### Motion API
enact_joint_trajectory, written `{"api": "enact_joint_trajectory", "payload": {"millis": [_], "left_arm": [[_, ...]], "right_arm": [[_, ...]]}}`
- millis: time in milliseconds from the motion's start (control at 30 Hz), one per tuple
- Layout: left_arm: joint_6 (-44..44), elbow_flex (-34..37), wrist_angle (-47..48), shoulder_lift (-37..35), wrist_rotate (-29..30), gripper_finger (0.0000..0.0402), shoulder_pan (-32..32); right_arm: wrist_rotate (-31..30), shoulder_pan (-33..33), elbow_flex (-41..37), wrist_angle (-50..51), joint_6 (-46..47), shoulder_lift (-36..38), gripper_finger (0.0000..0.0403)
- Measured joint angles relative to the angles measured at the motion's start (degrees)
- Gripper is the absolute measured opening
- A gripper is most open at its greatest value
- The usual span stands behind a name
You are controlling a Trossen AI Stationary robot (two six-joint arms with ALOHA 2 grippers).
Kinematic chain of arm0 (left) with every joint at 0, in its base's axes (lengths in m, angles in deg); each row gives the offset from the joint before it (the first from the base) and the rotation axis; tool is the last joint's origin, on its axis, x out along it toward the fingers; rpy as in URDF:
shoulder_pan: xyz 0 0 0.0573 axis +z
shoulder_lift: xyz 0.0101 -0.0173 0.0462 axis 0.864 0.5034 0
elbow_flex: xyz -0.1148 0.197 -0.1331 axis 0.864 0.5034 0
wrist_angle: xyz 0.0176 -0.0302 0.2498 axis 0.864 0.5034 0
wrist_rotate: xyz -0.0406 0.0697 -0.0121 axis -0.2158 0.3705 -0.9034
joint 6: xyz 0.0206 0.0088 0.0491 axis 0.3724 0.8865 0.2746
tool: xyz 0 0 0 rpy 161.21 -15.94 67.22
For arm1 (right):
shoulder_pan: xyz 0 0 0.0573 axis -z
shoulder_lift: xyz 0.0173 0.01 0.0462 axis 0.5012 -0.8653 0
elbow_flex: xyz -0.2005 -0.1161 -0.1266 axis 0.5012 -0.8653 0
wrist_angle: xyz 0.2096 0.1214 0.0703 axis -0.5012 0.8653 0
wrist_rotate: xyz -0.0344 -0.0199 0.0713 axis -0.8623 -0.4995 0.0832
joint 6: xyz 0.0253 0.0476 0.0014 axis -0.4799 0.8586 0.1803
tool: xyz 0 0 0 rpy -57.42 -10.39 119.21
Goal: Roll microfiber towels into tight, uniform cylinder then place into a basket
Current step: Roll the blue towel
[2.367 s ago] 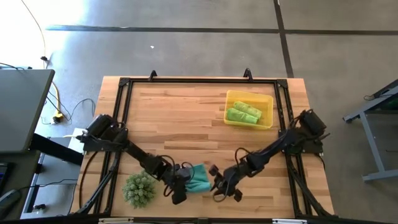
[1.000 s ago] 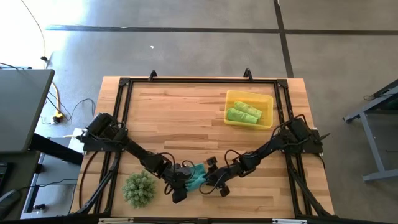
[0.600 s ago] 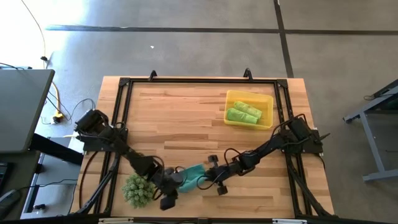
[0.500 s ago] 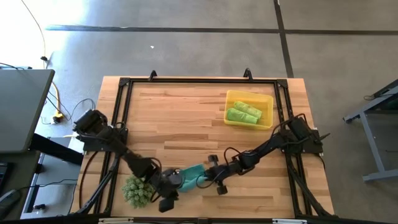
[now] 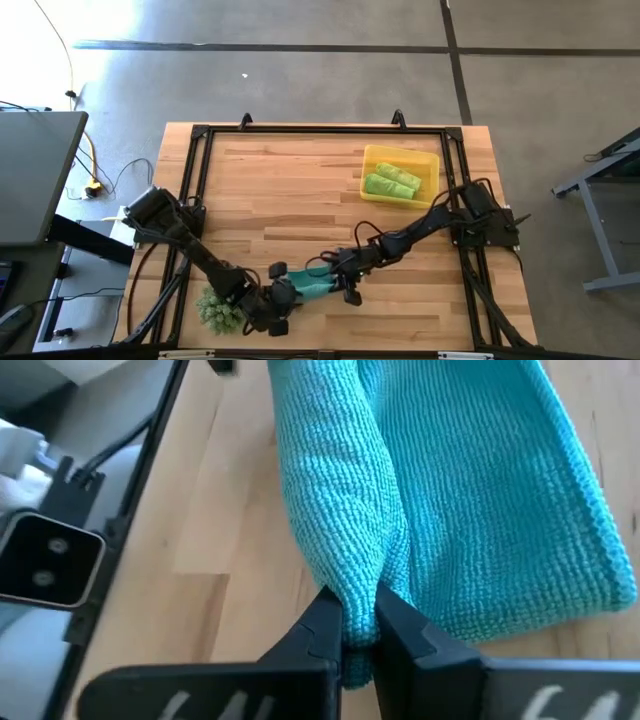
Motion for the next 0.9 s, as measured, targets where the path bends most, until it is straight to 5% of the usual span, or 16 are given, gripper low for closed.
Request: {"api": "enact_joint_trajectory", "payload": {"millis": [467, 800, 900], "left_arm": [[-9.38, -0.26, 1.19, 4.81, -3.23, 0.0113, -0.06], [-14.65, -0.22, 2.60, 4.87, -3.38, 0.0113, -0.08], [-15.69, -0.22, 2.66, 4.90, -3.51, 0.0113, -0.08]], "right_arm": [[2.30, 0.82, -0.13, -0.50, -0.85, 0.03, 0.0017], [3.11, 0.18, -0.47, 7.55, -16.85, 9.20, 0.0158], [-1.54, -1.87, -0.37, 8.11, -24.82, 11.31, 0.0172]]}}
